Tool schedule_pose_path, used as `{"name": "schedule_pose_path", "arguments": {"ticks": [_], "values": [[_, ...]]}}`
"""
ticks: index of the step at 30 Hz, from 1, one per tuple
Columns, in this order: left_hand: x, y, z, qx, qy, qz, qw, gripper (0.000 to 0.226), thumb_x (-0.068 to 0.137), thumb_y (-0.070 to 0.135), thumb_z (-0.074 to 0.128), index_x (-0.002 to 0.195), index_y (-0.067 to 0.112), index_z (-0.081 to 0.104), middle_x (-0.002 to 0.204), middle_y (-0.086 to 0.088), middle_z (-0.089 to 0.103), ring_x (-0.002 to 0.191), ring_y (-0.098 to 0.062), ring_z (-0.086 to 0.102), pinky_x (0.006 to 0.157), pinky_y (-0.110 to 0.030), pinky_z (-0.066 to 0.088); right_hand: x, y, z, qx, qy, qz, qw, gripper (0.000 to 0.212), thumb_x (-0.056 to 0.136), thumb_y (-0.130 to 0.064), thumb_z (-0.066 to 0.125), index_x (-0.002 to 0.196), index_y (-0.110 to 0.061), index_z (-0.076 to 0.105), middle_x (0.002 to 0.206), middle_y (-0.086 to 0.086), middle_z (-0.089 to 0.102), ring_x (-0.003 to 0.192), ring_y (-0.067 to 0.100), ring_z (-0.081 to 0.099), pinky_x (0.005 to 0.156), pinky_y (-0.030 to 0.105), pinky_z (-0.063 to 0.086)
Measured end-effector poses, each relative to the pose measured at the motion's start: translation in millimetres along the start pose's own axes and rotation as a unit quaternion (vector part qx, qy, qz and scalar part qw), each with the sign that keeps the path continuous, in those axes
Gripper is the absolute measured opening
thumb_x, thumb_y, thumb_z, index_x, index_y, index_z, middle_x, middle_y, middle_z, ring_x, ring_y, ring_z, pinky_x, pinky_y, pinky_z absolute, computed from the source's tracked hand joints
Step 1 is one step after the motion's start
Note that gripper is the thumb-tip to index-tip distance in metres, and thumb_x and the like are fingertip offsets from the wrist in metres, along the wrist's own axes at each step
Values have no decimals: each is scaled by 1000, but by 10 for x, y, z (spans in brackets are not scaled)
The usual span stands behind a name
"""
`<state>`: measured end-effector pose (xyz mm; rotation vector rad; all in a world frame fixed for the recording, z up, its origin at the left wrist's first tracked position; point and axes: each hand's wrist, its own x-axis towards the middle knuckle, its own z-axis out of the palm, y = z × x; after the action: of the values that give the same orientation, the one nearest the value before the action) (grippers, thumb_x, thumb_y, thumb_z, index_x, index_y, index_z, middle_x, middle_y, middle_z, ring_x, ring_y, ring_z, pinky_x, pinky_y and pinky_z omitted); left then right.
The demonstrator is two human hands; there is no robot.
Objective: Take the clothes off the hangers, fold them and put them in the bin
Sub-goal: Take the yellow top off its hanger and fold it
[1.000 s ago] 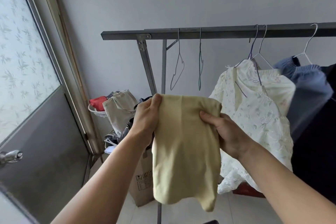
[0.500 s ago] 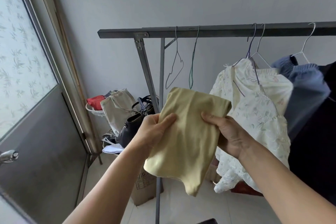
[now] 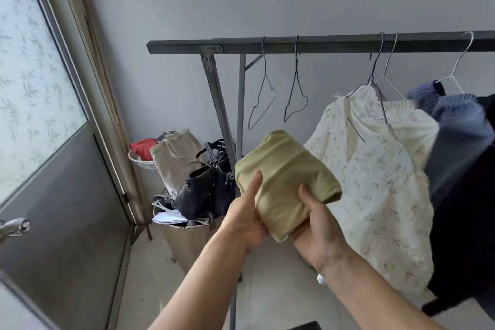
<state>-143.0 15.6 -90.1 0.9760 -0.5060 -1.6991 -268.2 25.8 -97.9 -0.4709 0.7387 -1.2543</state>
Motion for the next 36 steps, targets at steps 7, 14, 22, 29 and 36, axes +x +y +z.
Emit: {"name": "schedule_pose_path", "arguments": {"ticks": [7,14,22,29,36], "values": [[37,-45,-96,24,78,150,985,52,64,19,86,110,4,69,104,-16,75,98,-32,71,90,-52,56,-51,100,-55,-21,3,31,999,34,90,-19,64,122,-9,62,111,14,72,102,29,69,78,40,57],[-92,212,-314,411,28,347,842,36,78,9,79,103,33,71,89,15,75,87,-3,70,77,-21,55,9,-149,-57,-385,79,-349,851,40,84,-39,71,120,-31,53,127,-8,53,123,9,46,104,30,40],[-320,419,-158,666,27,354,656,32,74,52,74,97,40,55,84,12,67,78,-10,62,71,-40,53,-154,-340,361,-623,-104,-423,649,21,85,-48,64,79,-29,58,88,-16,54,90,1,51,81,22,41],[-354,571,-212,706,-14,289,646,49,60,51,78,101,39,54,89,12,62,89,-12,58,81,-42,52,-43,-360,333,-306,-40,-301,902,23,86,-25,65,67,-18,56,64,-8,46,70,10,41,71,33,33],[-442,775,-287,562,-162,201,786,33,75,9,83,104,12,67,88,-11,71,77,-16,67,64,-33,57,-95,-508,243,-510,-207,-137,824,47,68,-50,79,106,-30,59,90,-21,70,87,-2,68,68,15,51]]}}
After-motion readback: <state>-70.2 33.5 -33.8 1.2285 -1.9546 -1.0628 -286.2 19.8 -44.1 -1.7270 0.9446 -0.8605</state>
